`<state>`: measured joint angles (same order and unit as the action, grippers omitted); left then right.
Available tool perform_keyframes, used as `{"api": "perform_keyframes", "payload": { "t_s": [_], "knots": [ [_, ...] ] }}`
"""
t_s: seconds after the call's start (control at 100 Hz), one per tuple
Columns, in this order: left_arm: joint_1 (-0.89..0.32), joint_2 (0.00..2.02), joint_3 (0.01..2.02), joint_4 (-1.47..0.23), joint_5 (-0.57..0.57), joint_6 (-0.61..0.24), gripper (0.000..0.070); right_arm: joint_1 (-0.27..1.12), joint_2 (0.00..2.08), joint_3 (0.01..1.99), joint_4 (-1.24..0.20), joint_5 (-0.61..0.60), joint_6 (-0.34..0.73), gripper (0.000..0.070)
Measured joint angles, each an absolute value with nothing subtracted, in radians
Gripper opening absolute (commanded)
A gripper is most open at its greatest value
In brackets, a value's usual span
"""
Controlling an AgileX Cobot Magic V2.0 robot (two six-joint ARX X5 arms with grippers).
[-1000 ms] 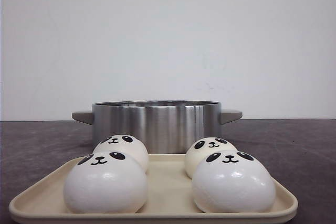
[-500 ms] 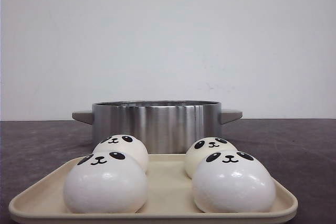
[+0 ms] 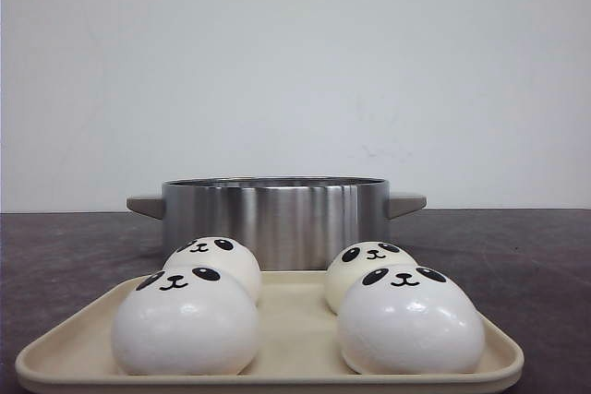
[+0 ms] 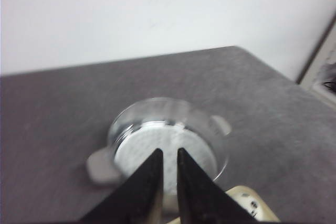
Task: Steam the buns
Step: 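Reach the right gripper down and grasp the farther panda bun nearest it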
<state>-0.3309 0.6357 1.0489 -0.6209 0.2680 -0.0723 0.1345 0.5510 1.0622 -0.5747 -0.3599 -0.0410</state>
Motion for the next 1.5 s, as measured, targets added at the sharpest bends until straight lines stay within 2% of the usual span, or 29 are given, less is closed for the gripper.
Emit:
{"api": "perform_keyframes", "payload": {
  "t_s": [0.08, 0.14, 0.17, 0.22, 0.26, 0.3, 0.35, 0.39, 0.66, 0.77, 0.86, 1.01, 1.16, 1.37, 1.5],
  "knots": [
    [-0.378, 0.664, 1.049, -0.588, 0.267, -0.080, 0.0019, 0.166, 0.579, 1.062, -0.572, -0.362, -0.057, 0.0005],
    [-0.399, 0.691, 1.049, -0.588, 0.258, -0.094, 0.0052, 0.192, 0.598, 1.062, -0.572, -0.375, -0.059, 0.0005],
    [-0.404, 0.702, 1.049, -0.588, 0.251, -0.100, 0.0102, 0.209, 0.608, 1.062, -0.572, -0.386, -0.058, 0.0006],
    [-0.405, 0.726, 1.049, -0.588, 0.239, -0.109, 0.0231, 0.237, 0.627, 1.062, -0.572, -0.403, -0.052, 0.0038],
    [-0.405, 0.742, 1.049, -0.594, 0.237, -0.116, 0.0342, 0.258, 0.644, 1.062, -0.573, -0.414, -0.044, 0.0160],
    [-0.405, 0.750, 1.048, -0.596, 0.234, -0.120, 0.0424, 0.278, 0.661, 1.062, -0.575, -0.416, -0.035, 0.0348],
    [-0.405, 0.751, 1.048, -0.596, 0.234, -0.120, 0.0472, 0.299, 0.684, 1.062, -0.584, -0.416, -0.020, 0.0581],
    [-0.405, 0.747, 1.048, -0.595, 0.234, -0.120, 0.0479, 0.311, 0.704, 1.062, -0.590, -0.416, -0.010, 0.0700],
    [-0.406, 0.747, 1.048, -0.605, 0.234, -0.121, 0.0476, 0.386, 0.875, 1.061, -0.589, -0.442, 0.039, 0.0700],
    [-0.407, 0.747, 1.048, -0.621, 0.234, -0.121, 0.0476, 0.434, 0.935, 1.061, -0.635, -0.445, 0.064, 0.0620],
    [-0.407, 0.748, 1.048, -0.630, 0.234, -0.121, 0.0476, 0.485, 1.010, 1.061, -0.693, -0.441, 0.085, 0.0615],
    [-0.407, 0.748, 1.048, -0.631, 0.234, -0.121, 0.0476, 0.584, 1.171, 1.061, -0.745, -0.365, 0.134, 0.0614],
    [-0.407, 0.748, 1.048, -0.631, 0.234, -0.121, 0.0476, 0.645, 1.308, 1.061, -0.749, -0.346, 0.201, 0.0609],
    [-0.407, 0.748, 1.048, -0.641, 0.234, -0.121, 0.0476, 0.667, 1.459, 1.061, -0.766, -0.330, 0.291, 0.0601],
    [-0.407, 0.748, 1.048, -0.647, 0.234, -0.121, 0.0476, 0.667, 1.490, 1.061, -0.736, -0.264, 0.334, 0.0601]
  ]
}}
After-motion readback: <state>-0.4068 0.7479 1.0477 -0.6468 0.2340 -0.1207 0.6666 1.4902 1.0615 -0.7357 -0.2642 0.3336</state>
